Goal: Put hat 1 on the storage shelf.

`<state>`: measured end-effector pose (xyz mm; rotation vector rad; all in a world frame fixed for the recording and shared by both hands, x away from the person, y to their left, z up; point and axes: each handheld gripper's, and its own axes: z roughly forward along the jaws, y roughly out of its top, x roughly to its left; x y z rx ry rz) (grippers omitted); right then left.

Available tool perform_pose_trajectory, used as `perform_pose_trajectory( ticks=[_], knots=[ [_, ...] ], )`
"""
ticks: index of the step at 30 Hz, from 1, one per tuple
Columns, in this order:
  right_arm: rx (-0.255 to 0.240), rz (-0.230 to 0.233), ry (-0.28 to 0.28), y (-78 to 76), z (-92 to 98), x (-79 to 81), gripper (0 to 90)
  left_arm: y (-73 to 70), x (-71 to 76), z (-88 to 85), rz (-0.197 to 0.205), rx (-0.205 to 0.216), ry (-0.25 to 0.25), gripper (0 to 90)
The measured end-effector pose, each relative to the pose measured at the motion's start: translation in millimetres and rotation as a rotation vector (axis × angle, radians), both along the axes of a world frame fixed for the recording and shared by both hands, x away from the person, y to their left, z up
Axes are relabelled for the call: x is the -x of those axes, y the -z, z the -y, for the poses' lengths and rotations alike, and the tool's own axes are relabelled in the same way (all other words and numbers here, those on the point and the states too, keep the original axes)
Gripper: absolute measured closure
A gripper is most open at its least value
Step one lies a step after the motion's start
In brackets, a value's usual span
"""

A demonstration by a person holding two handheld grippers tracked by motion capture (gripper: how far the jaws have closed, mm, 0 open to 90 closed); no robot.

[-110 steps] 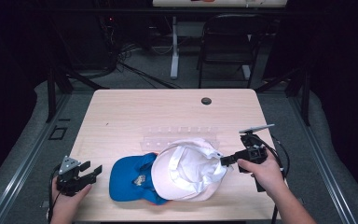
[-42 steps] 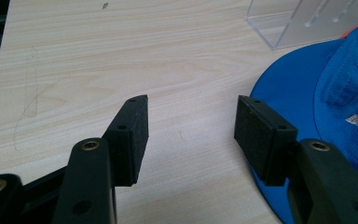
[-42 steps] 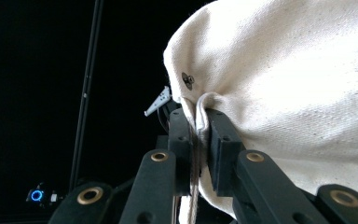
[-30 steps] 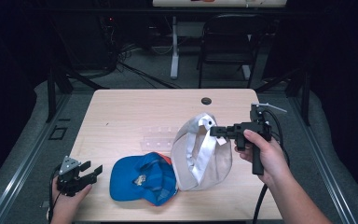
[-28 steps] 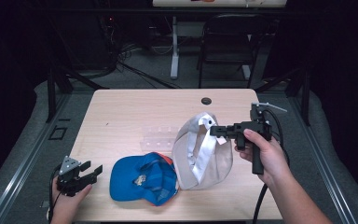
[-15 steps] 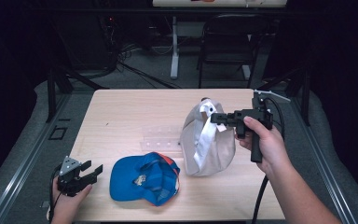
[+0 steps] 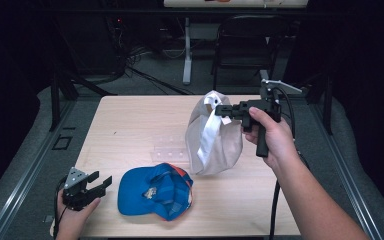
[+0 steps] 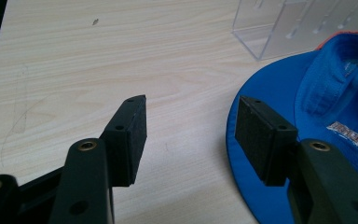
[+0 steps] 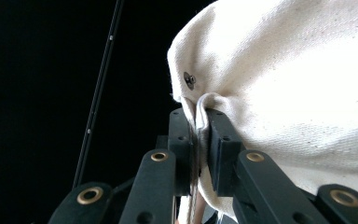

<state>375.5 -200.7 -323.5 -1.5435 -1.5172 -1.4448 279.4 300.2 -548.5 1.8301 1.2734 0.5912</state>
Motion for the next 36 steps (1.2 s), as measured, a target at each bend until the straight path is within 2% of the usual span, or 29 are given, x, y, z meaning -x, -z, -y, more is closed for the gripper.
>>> perform_pose_trajectory(
  ticks=[9, 18, 25, 33, 36],
  knots=[
    [0.017, 0.001, 0.027, -7.7, -17.8, -18.1, 81.6, 0.8, -0.6, 1.9, -0.004, -0.007, 0.009, 43.2],
    [0.019, -0.01, 0.04, -7.7, -34.6, -33.1, 81.6, 2.0, -1.6, 3.2, -0.01, -0.009, 0.019, 43.3],
    [0.02, -0.022, 0.055, -5.4, -52.9, -46.8, 81.6, 3.1, -2.3, 6.0, -0.012, -0.012, 0.03, 43.5],
    [0.028, -0.034, 0.076, 2.4, -64.7, -57.8, 81.6, 1.9, -2.1, 6.5, -0.019, -0.015, 0.034, 43.4],
    [0.033, -0.038, 0.079, 3.7, -67.4, -59.7, 81.6, 2.7, -2.5, 7.4, -0.008, -0.01, 0.032, 43.3]
  ],
)
